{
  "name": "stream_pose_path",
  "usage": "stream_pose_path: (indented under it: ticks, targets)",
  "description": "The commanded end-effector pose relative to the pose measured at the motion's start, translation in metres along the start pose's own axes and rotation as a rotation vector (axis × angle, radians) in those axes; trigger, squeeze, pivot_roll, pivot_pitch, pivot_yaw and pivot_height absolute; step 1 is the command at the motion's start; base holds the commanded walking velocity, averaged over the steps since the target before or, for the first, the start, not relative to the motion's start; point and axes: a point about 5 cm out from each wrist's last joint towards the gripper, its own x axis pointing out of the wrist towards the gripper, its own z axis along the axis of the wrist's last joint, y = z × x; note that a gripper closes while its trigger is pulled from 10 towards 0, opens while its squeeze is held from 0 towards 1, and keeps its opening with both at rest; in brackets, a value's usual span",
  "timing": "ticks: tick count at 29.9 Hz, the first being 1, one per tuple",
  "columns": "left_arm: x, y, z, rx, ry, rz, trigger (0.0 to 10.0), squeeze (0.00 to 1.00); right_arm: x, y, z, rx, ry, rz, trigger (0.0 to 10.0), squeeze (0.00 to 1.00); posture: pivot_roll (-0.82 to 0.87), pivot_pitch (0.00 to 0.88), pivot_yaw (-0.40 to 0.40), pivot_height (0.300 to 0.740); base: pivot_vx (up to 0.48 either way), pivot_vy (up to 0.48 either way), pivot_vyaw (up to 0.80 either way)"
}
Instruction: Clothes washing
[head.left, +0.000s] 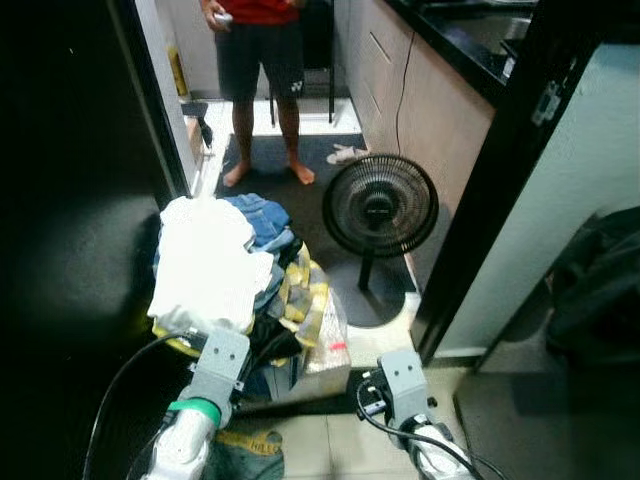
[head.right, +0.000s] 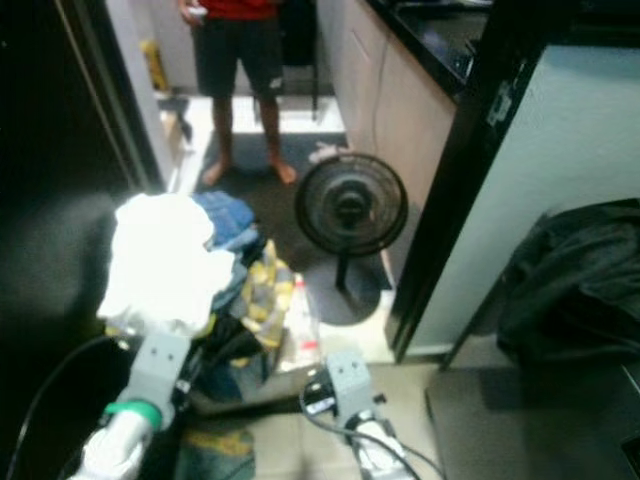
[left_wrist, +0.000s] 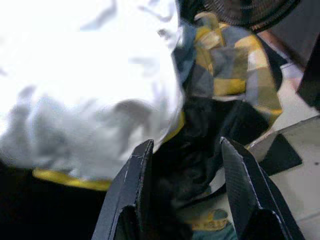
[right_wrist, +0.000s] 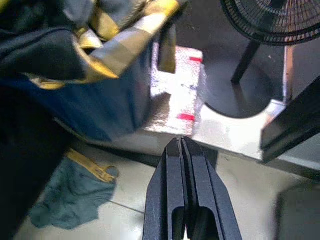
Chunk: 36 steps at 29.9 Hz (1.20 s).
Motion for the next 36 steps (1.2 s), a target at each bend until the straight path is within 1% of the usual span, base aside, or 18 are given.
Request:
stream_pose_path:
  ticks: [1, 9, 10, 11, 12, 13, 14, 15, 17, 18, 19, 20, 21, 23, 26, 30, 35, 36]
  targets:
    - [-0.003, 0.002, -0.007, 0.014, 0.025, 0.004, 10.0, 0.00, -0.003, 0.003, -0.005, 0.020, 0.013, 0.004, 10.0, 0.00, 0.06, 0.070, 0.003, 0.740, 0.375, 0.277, 0.00]
    - [-0.002, 0.002, -0.007, 0.012, 0.023, 0.008, 10.0, 0.00, -0.002, 0.004, -0.003, 0.020, 0.000, 0.012, 10.0, 0.00, 0.06, 0.072, 0.002, 0.740, 0.368, 0.278, 0.00]
    - [-0.001, 0.003, -0.006, 0.013, 0.022, 0.011, 10.0, 0.00, -0.001, 0.005, 0.001, 0.007, -0.022, 0.020, 10.0, 0.00, 0.06, 0.075, 0.002, 0.740, 0.368, 0.274, 0.00]
    - [0.000, 0.007, -0.001, 0.015, 0.004, 0.020, 10.0, 0.00, 0.004, 0.004, 0.016, 0.024, -0.095, 0.019, 10.0, 0.00, 0.06, 0.077, 0.002, 0.740, 0.356, 0.277, 0.00]
    - [0.004, 0.017, 0.012, 0.011, -0.041, 0.041, 10.0, 0.00, 0.013, 0.000, 0.058, 0.032, -0.267, 0.021, 10.0, 0.00, 0.06, 0.081, 0.006, 0.740, 0.266, 0.244, 0.00]
    - [0.005, 0.023, 0.021, 0.008, -0.074, 0.055, 10.0, 0.00, 0.016, -0.002, 0.089, 0.037, -0.389, 0.025, 10.0, 0.00, 0.06, 0.081, 0.006, 0.740, 0.266, 0.244, 0.00]
    - [0.005, 0.023, 0.021, 0.008, -0.074, 0.055, 10.0, 0.00, 0.016, -0.002, 0.089, 0.037, -0.389, 0.025, 10.0, 0.00, 0.06, 0.081, 0.006, 0.740, 0.266, 0.244, 0.00]
    - [0.008, 0.032, 0.032, 0.004, -0.107, 0.077, 10.0, 0.00, 0.017, -0.004, 0.126, 0.035, -0.529, 0.034, 10.0, 0.00, 0.05, 0.081, 0.010, 0.740, 0.000, 0.000, 0.00]
    - [0.011, 0.040, 0.047, 0.006, -0.157, 0.090, 10.0, 0.00, 0.013, -0.004, 0.174, 0.019, -0.695, 0.063, 10.0, 0.00, 0.05, 0.078, 0.011, 0.740, 0.000, 0.000, 0.00]
    - [0.012, 0.043, 0.053, 0.011, -0.179, 0.087, 10.0, 0.00, 0.010, -0.003, 0.190, 0.011, -0.752, 0.078, 10.0, 0.00, 0.05, 0.078, 0.011, 0.740, 0.000, 0.000, 0.00]
    - [0.012, 0.044, 0.057, 0.017, -0.192, 0.082, 10.0, 0.00, 0.008, -0.003, 0.199, 0.003, -0.782, 0.091, 10.0, 0.00, 0.05, 0.077, 0.009, 0.740, 0.000, 0.000, 0.00]
    - [0.012, 0.044, 0.057, 0.017, -0.192, 0.082, 10.0, 0.00, 0.008, -0.003, 0.199, 0.003, -0.782, 0.091, 10.0, 0.00, 0.05, 0.077, 0.009, 0.740, 0.000, 0.000, 0.00]
    - [0.012, 0.044, 0.067, 0.022, -0.224, 0.068, 10.0, 0.00, 0.004, -0.001, 0.210, -0.006, -0.819, 0.109, 10.0, 0.00, 0.05, 0.076, 0.007, 0.740, 0.000, 0.000, 0.00]
    - [0.012, 0.043, 0.071, 0.023, -0.237, 0.061, 10.0, 0.00, 0.002, 0.000, 0.212, -0.004, -0.828, 0.116, 10.0, 0.00, 0.05, 0.076, 0.007, 0.740, 0.000, 0.000, 0.00]
    - [0.009, 0.038, 0.086, 0.003, -0.285, 0.032, 10.0, 0.00, -0.001, 0.002, 0.213, -0.005, -0.833, 0.139, 10.0, 0.00, 0.05, 0.076, 0.002, 0.740, 0.000, 0.000, 0.00]
    - [0.008, 0.035, 0.091, -0.017, -0.296, 0.026, 10.0, 0.00, -0.001, 0.006, 0.207, -0.004, -0.809, 0.154, 10.0, 0.00, 0.05, 0.076, 0.000, 0.740, 0.000, 0.000, 0.00]
    - [0.008, 0.033, 0.094, -0.032, -0.294, 0.029, 10.0, 0.00, -0.004, 0.008, 0.207, 0.015, -0.784, 0.170, 10.0, 0.00, 0.05, 0.077, 0.001, 0.740, 0.000, 0.000, 0.00]
    - [0.008, 0.031, 0.097, -0.035, -0.303, 0.030, 10.0, 0.00, -0.005, 0.010, 0.206, 0.021, -0.777, 0.175, 10.0, 0.00, 0.05, 0.077, 0.001, 0.740, 0.000, 0.000, 0.00]
